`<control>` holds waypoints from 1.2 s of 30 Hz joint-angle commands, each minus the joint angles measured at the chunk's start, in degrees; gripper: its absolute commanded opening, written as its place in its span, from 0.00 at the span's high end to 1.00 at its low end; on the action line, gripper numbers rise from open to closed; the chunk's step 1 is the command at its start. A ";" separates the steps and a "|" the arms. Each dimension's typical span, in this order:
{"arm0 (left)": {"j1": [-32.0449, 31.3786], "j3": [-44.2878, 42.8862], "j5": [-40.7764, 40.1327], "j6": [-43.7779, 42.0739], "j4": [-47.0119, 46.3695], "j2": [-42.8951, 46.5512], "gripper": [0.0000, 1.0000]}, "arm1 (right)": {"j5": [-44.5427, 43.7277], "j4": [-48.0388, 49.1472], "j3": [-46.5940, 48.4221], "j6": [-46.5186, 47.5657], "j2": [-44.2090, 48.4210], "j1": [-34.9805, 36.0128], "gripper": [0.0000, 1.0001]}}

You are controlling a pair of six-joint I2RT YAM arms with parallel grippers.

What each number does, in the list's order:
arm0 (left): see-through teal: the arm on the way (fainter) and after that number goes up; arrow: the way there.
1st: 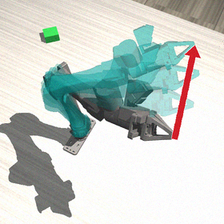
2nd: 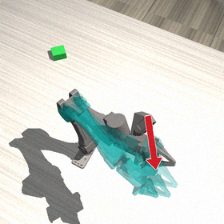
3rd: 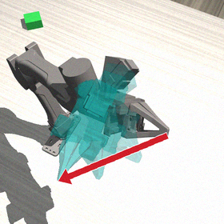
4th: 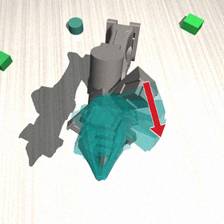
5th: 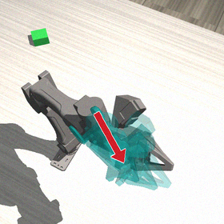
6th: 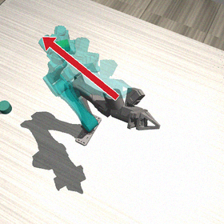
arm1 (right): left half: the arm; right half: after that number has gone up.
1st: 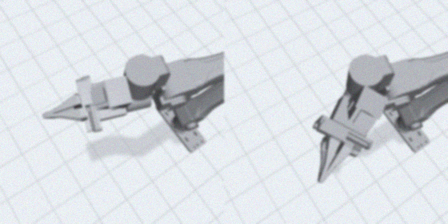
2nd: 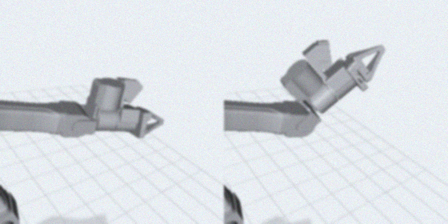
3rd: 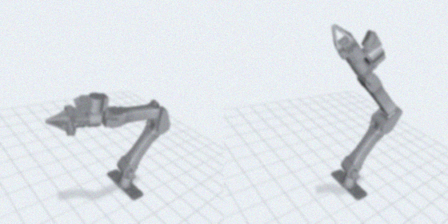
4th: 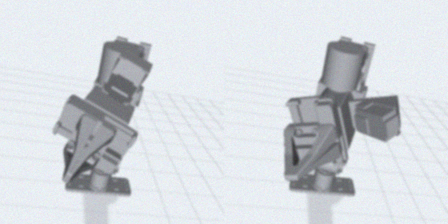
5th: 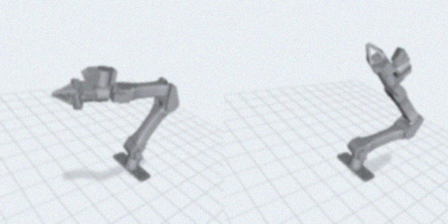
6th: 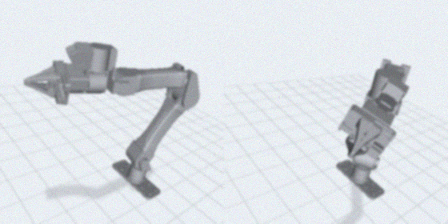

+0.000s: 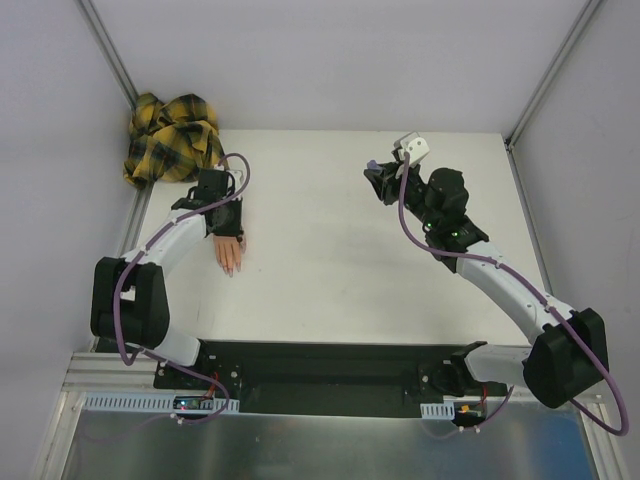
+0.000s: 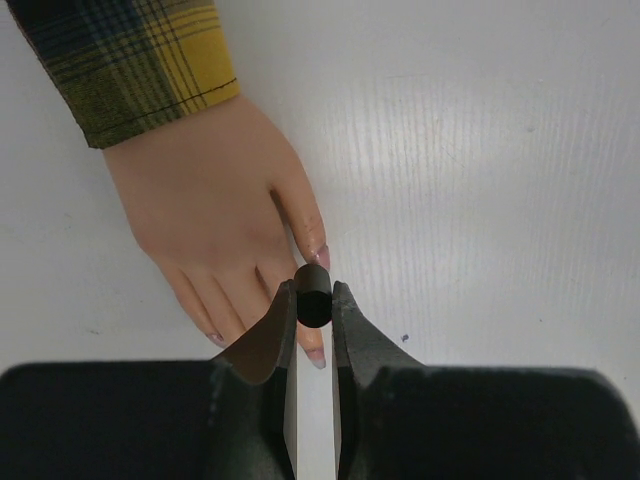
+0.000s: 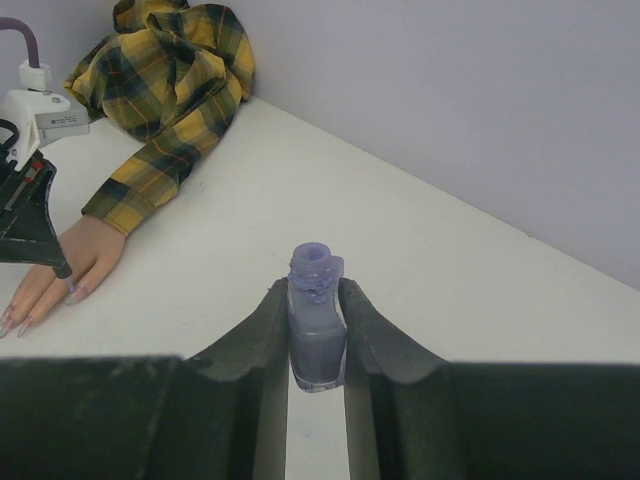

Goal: Paint the nails

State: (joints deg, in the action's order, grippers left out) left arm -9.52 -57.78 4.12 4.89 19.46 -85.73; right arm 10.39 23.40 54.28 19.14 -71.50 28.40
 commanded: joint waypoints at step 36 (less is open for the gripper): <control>3.72 -2.16 6.43 1.53 -1.97 -2.42 1.00 | 2.79 5.43 0.30 -1.12 0.31 -0.10 1.00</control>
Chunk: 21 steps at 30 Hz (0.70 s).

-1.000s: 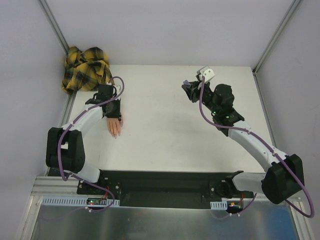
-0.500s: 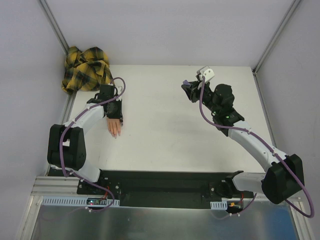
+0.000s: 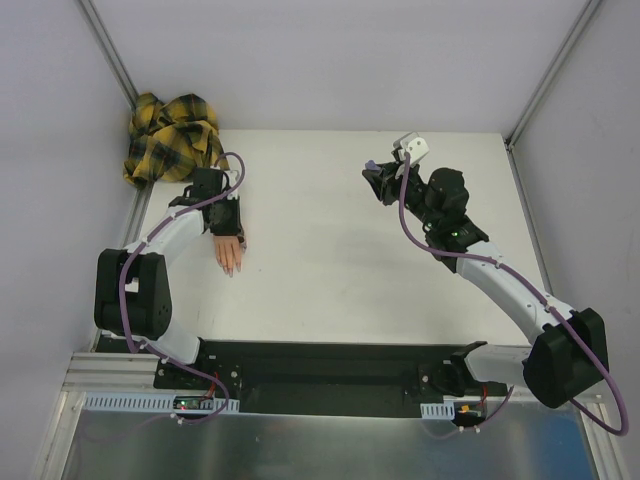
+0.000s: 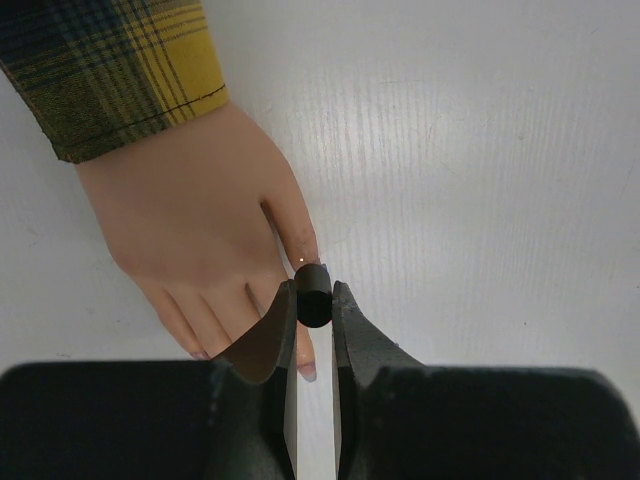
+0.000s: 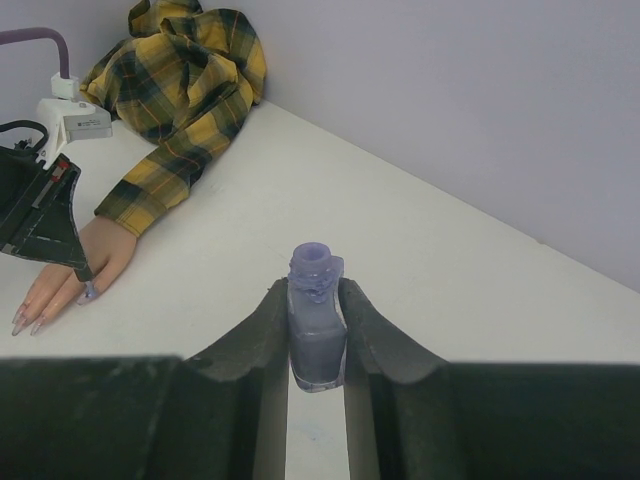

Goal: Paint the nails

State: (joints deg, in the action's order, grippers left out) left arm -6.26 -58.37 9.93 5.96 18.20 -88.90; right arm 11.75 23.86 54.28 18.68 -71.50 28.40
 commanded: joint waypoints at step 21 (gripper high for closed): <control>-0.51 -1.57 -0.35 0.20 -0.44 1.80 1.00 | 2.31 5.32 0.47 -1.19 -0.21 -0.10 1.00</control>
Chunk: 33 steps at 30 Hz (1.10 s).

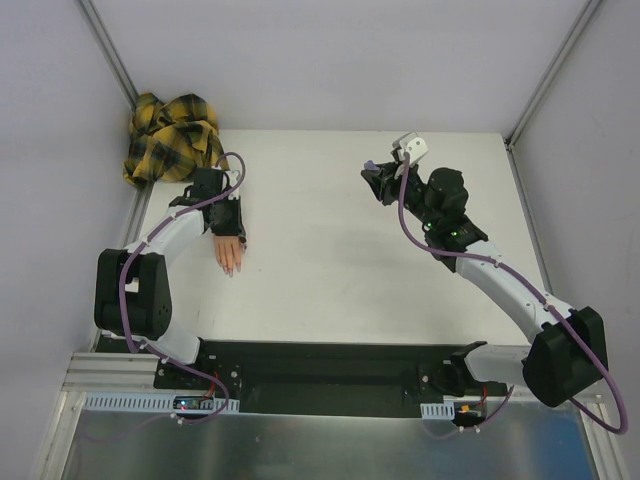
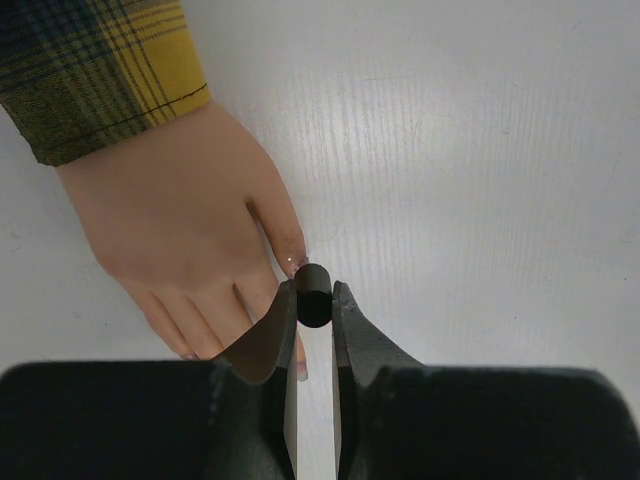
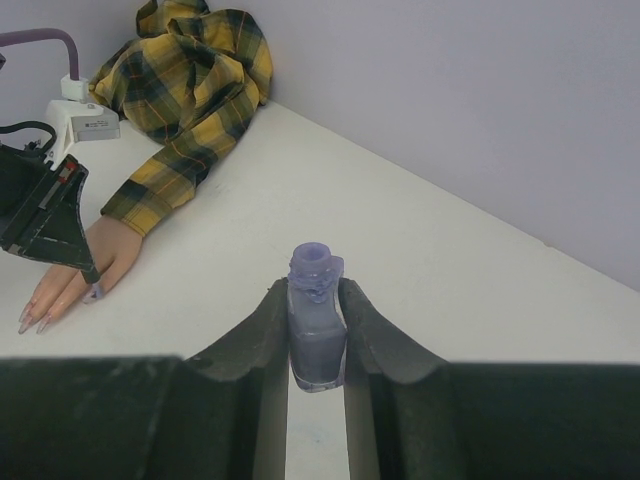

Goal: Paint the nails

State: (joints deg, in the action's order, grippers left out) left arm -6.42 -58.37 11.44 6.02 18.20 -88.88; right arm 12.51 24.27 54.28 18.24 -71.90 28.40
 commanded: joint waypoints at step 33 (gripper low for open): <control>-1.93 -2.54 -5.73 -0.66 1.75 0.12 1.00 | 1.73 5.17 0.39 -0.93 0.09 -0.10 1.00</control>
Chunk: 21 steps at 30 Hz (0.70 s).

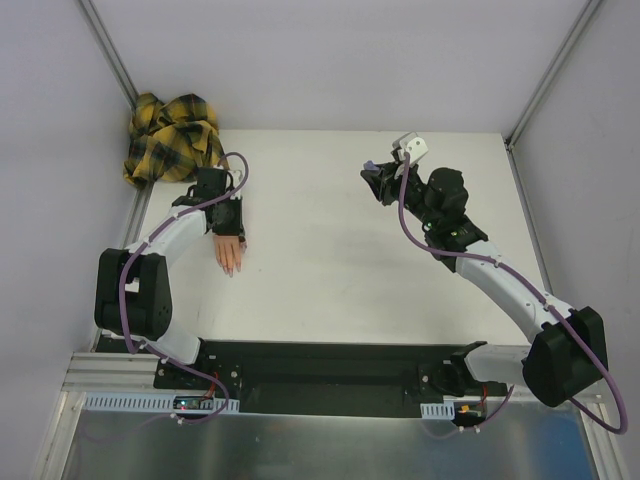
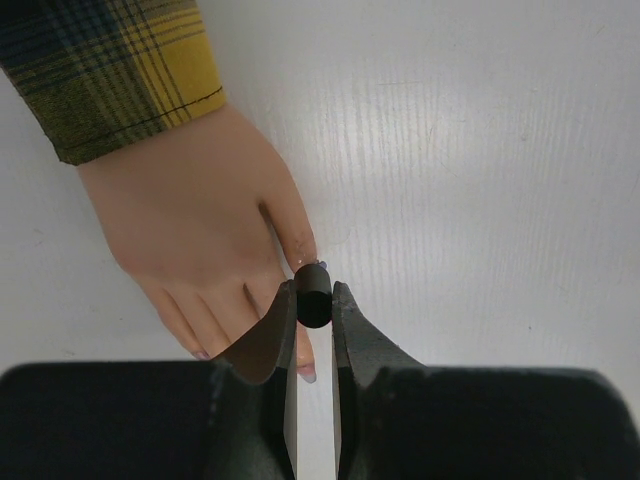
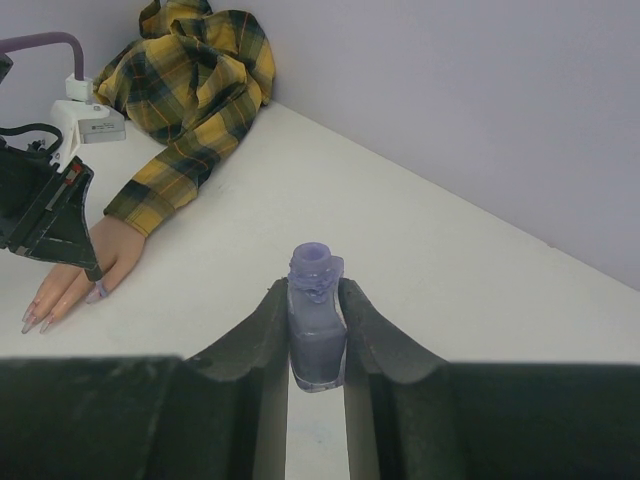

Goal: Paint the nails

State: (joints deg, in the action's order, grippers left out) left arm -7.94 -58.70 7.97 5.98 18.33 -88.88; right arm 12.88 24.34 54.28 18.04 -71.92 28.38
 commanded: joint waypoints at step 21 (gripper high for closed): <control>-3.04 -1.51 -7.70 -1.32 3.03 0.20 1.00 | 1.53 5.28 0.39 -0.90 0.11 0.01 1.00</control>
State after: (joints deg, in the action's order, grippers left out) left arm -10.90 -59.00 3.33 5.34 19.99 -88.88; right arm 12.91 24.75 54.28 17.98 -71.92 28.38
